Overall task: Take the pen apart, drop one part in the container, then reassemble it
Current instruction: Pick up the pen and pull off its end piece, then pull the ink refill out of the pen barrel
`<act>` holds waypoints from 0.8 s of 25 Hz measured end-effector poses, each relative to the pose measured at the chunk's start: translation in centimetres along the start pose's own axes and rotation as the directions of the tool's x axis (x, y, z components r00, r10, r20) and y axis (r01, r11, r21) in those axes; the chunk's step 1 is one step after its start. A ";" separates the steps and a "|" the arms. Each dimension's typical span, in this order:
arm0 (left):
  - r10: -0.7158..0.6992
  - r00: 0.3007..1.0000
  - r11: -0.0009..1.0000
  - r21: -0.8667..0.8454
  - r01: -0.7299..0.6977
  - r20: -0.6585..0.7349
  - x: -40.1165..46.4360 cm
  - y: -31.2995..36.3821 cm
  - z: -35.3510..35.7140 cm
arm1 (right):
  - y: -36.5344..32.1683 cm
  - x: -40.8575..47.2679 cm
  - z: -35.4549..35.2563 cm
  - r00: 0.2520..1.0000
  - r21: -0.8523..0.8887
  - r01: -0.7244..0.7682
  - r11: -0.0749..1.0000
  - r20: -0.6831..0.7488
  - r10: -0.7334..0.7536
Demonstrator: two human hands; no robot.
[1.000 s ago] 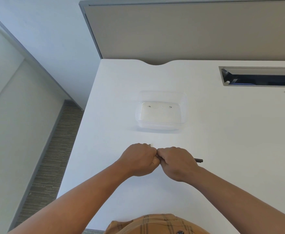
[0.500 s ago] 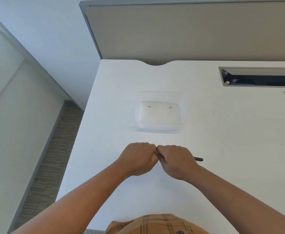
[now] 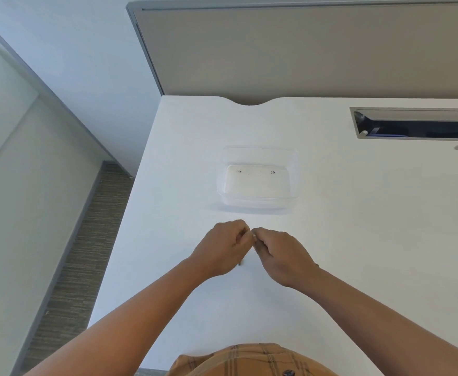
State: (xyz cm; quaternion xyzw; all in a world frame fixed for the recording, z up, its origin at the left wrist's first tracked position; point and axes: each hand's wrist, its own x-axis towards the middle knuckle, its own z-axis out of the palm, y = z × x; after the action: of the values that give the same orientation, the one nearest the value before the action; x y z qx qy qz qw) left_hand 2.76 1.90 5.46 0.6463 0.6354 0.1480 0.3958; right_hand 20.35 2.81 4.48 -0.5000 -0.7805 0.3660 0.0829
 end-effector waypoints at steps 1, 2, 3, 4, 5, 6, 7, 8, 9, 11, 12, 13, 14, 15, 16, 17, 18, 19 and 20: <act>-0.057 0.998 0.984 -0.169 0.054 -0.010 0.1 0.2 0.1 | 0.1 0.0 0.0 1.000 0.074 -0.009 0.997 0.001 0.009; -0.101 0.995 0.944 -0.317 0.093 -0.008 0.1 0.3 0.2 | 0.2 0.0 0.0 1.000 0.134 -0.019 0.991 0.010 0.017; -0.130 0.991 0.889 -0.441 0.122 0.011 0.1 0.4 0.4 | 0.3 -0.1 0.1 0.999 0.183 -0.034 0.982 0.019 0.031; -0.144 0.989 0.831 -0.538 0.141 0.036 0.1 0.4 0.7 | 0.3 -0.1 0.2 0.999 0.223 -0.052 0.973 0.027 0.047; -0.152 0.987 0.778 -0.609 0.154 0.055 0.0 0.5 0.9 | 0.3 -0.2 0.3 0.997 0.252 -0.073 0.965 0.031 0.068; -0.164 0.984 0.728 -0.665 0.170 0.072 0.0 0.5 1.1 | 0.3 -0.2 0.4 0.996 0.274 -0.092 0.957 0.033 0.086; -0.178 0.981 0.684 -0.706 0.184 0.082 0.0 0.6 1.2 | 0.2 -0.2 0.5 0.995 0.295 -0.103 0.950 0.032 0.098; -0.193 0.978 0.647 -0.738 0.192 0.085 0.1 0.6 1.3 | 0.1 -0.2 0.5 0.994 0.315 -0.107 0.943 0.028 0.104; -0.202 0.976 0.626 -0.756 0.191 0.080 0.1 0.7 1.3 | 0.1 -0.2 0.4 0.994 0.342 -0.108 0.934 0.020 0.108; -0.218 0.975 0.616 -0.770 0.169 0.040 0.2 1.0 1.2 | 0.0 -0.2 0.2 0.993 0.403 -0.112 0.908 0.003 0.121; -0.226 0.974 0.622 -0.769 0.147 0.004 0.4 1.2 1.0 | -0.1 -0.2 0.0 0.991 0.408 -0.112 0.906 -0.016 0.129; -0.232 0.972 0.637 -0.761 0.120 -0.041 0.5 1.5 0.6 | -0.1 -0.1 -0.1 0.991 0.387 -0.101 0.916 -0.045 0.128; -0.236 0.968 0.659 -0.747 0.092 -0.089 0.7 1.7 0.3 | 0.0 -0.1 -0.2 0.990 0.328 -0.080 0.941 -0.085 0.114; -0.232 0.964 0.681 -0.730 0.065 -0.131 0.9 1.9 -0.1 | 0.2 0.0 -0.3 0.988 0.252 -0.057 0.966 -0.125 0.091; -0.223 0.962 0.693 -0.720 0.042 -0.159 1.0 2.1 -0.3 | 0.4 0.1 -0.3 0.986 0.196 -0.040 0.980 -0.149 0.070; -0.207 0.964 0.696 -0.717 0.023 -0.169 1.0 2.2 -0.5 | 0.6 0.1 -0.2 0.986 0.183 -0.029 0.983 -0.158 0.059; -0.184 0.969 0.694 -0.720 0.010 -0.164 0.9 2.4 -0.4 | 0.6 0.1 -0.2 0.986 0.210 -0.031 0.977 -0.152 0.064; -0.157 0.977 0.696 -0.718 0.006 -0.144 0.7 2.4 -0.1 | 0.6 0.0 -0.1 0.987 0.264 -0.039 0.964 -0.139 0.078; -0.134 0.984 0.704 -0.710 0.010 -0.119 0.6 2.4 0.3 | 0.4 0.0 -0.1 0.988 0.317 -0.057 0.947 -0.121 0.100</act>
State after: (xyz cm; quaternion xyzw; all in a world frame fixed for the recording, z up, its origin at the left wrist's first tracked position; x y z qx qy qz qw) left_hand 4.69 2.65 6.75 0.4061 0.5849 0.4161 0.5656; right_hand 20.66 2.96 4.24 -0.5352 -0.6846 0.4531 0.1990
